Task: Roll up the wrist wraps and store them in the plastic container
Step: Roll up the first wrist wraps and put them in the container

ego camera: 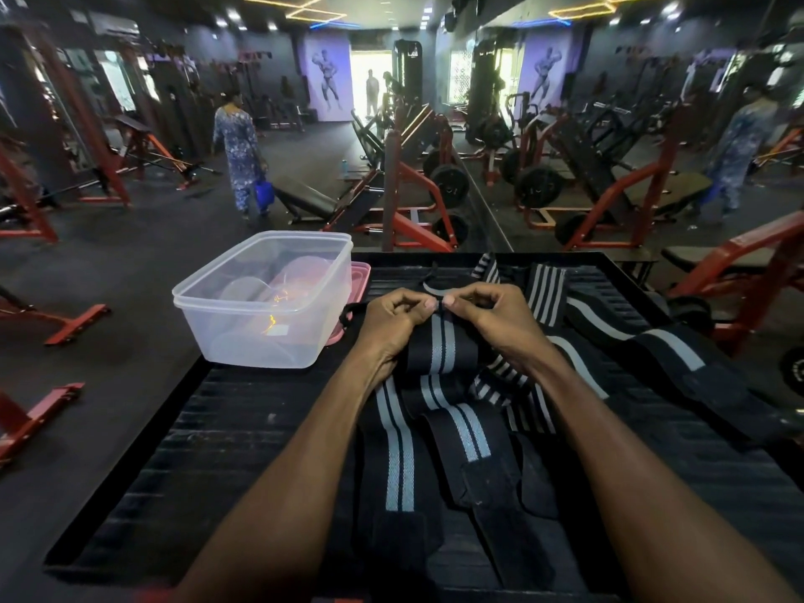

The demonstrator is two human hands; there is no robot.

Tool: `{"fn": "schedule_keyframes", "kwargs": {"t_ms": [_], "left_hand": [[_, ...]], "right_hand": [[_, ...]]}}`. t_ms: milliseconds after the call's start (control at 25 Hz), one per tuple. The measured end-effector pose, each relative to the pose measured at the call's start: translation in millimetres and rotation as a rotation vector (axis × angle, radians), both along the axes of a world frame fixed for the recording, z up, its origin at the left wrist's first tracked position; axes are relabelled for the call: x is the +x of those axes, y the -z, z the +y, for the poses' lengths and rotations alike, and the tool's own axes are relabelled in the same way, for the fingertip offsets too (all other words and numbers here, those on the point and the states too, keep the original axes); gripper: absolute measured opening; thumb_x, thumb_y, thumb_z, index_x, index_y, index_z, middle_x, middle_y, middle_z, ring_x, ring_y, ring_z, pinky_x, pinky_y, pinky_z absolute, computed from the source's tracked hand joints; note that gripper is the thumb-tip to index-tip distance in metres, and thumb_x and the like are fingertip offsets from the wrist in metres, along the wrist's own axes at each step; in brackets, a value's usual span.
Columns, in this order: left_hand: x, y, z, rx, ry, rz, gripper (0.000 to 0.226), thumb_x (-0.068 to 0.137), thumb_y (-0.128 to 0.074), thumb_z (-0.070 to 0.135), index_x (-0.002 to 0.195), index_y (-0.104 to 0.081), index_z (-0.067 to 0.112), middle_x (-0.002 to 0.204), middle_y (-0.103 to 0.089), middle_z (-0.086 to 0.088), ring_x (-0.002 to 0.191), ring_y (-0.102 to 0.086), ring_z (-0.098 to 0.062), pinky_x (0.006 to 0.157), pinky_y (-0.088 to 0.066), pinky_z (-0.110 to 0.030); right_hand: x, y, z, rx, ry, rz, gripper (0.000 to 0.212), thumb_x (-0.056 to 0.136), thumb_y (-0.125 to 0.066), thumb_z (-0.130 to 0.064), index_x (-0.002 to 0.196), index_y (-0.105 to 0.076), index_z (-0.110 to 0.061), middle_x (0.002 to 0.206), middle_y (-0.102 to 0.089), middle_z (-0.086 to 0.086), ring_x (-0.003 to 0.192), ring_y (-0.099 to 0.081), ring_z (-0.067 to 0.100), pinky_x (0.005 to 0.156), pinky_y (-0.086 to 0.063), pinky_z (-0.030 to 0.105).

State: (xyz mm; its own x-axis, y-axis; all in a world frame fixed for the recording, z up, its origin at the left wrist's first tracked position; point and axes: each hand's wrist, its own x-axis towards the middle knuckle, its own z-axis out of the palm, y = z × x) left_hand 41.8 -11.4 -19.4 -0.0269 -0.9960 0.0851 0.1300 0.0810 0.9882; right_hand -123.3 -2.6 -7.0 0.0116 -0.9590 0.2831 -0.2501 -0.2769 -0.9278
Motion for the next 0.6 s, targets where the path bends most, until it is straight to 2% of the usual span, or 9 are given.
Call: {"fn": "schedule_keyframes", "kwargs": {"t_ms": [80,160,280,360,520,600], "left_hand": [[-0.6,-1.3,1.2,-0.032,-0.016,-0.047,0.017,0.085,-0.072,-0.003,0.08,-0.072,0.014,0.088,-0.074,-0.004,0.088,-0.068,-0.013,0.096,-0.053,-0.031],[-0.3,0.3,0.2,-0.023,0.001,-0.039,0.016,0.085,-0.073,-0.001,0.081,-0.073,0.014,0.089,-0.075,-0.003,0.09,-0.069,-0.013,0.096,-0.052,-0.03],[-0.1,2.6,-0.2,0.077,0.08,0.051,0.006,0.086,-0.077,0.018,0.08,-0.079,0.016,0.096,-0.077,-0.012,0.103,-0.071,-0.026,0.101,-0.052,-0.042],[0.1,4.0,-1.5,0.06,0.027,-0.04,0.007,0.084,-0.079,0.024,0.08,-0.08,0.019,0.096,-0.078,-0.008,0.106,-0.071,-0.025,0.103,-0.052,-0.043],[-0.4,2.9,-1.0,-0.03,-0.04,-0.091,0.01,0.084,-0.076,0.007,0.088,-0.078,0.016,0.094,-0.077,0.001,0.096,-0.07,-0.011,0.098,-0.051,-0.028],[-0.4,2.2,-1.8,-0.043,-0.028,-0.099,0.014,0.084,-0.075,0.002,0.089,-0.077,0.015,0.096,-0.076,-0.001,0.095,-0.068,-0.011,0.097,-0.051,-0.028]], "right_hand": [[-1.0,0.1,-0.1,0.001,0.01,0.039,0.009,0.086,-0.078,-0.014,0.092,-0.079,-0.009,0.093,-0.078,0.003,0.094,-0.073,0.014,0.093,-0.056,0.032],[-1.6,0.6,-0.7,-0.044,0.01,0.037,0.006,0.082,-0.08,-0.008,0.089,-0.078,-0.01,0.092,-0.078,0.005,0.094,-0.073,0.018,0.093,-0.057,0.035],[-3.6,1.9,-1.9,-0.077,0.0,-0.008,0.014,0.079,-0.08,0.0,0.085,-0.076,-0.012,0.095,-0.077,0.011,0.096,-0.074,0.025,0.095,-0.057,0.04],[-4.5,2.8,-2.7,-0.07,-0.023,-0.011,0.014,0.079,-0.08,0.0,0.088,-0.077,-0.01,0.098,-0.077,0.01,0.099,-0.073,0.024,0.096,-0.056,0.039],[-6.6,0.9,-0.6,0.043,-0.044,-0.021,0.005,0.089,-0.074,-0.013,0.09,-0.079,-0.013,0.092,-0.077,-0.003,0.09,-0.071,0.006,0.085,-0.052,0.024],[-6.1,2.7,-2.4,0.019,-0.006,0.01,0.006,0.09,-0.073,-0.012,0.089,-0.078,-0.014,0.09,-0.075,-0.006,0.088,-0.07,0.005,0.084,-0.052,0.025]]}}
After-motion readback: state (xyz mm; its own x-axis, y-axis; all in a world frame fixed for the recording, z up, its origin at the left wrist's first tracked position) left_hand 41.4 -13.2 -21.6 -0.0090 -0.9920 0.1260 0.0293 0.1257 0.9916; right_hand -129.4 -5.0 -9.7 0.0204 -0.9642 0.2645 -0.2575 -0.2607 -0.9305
